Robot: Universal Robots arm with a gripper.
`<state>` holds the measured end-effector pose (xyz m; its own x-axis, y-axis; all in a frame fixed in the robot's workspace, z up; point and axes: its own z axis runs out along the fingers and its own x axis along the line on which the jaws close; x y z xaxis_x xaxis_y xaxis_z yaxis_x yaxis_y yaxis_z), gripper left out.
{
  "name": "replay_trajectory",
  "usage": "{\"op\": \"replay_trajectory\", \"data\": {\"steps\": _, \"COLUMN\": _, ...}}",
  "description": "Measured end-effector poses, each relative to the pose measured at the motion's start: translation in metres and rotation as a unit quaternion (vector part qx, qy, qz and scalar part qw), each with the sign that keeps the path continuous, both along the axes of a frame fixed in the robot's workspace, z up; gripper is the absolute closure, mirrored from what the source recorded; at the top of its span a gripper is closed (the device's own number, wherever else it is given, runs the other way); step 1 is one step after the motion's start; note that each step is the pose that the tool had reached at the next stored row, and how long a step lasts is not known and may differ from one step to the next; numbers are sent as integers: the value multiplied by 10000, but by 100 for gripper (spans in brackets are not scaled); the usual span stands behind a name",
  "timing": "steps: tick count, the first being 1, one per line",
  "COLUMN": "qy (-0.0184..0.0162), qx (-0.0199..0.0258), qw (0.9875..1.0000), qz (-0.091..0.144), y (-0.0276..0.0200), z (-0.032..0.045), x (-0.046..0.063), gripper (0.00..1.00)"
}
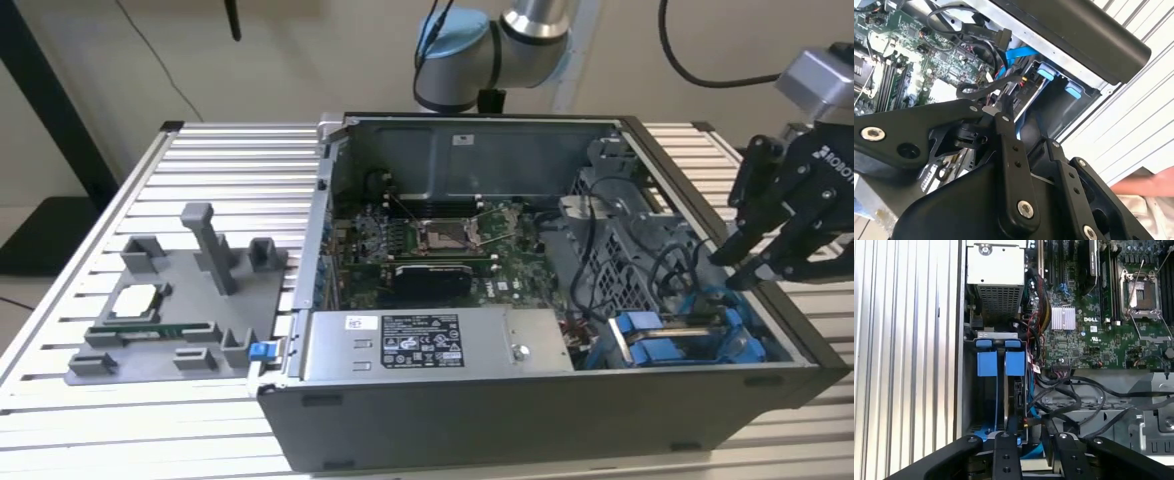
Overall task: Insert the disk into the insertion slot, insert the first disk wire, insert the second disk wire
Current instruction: 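Insert the first disk wire, then insert the second disk wire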
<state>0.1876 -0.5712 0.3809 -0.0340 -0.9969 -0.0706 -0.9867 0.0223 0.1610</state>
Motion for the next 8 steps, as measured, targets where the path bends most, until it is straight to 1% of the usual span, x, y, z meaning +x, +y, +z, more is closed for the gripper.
{"op": "replay_trajectory", "data": {"steps": 4, "qy": 0, "qx": 2, "qw": 10000, "qz": -1, "y": 10, "z": 1, "x": 73, "gripper": 0}}
{"op": "replay_trajectory", "data": {"steps": 8, "qy": 0, "qx": 15, "qw": 10000, "qz": 0, "y": 39, "z": 1, "x": 170, "gripper": 0}}
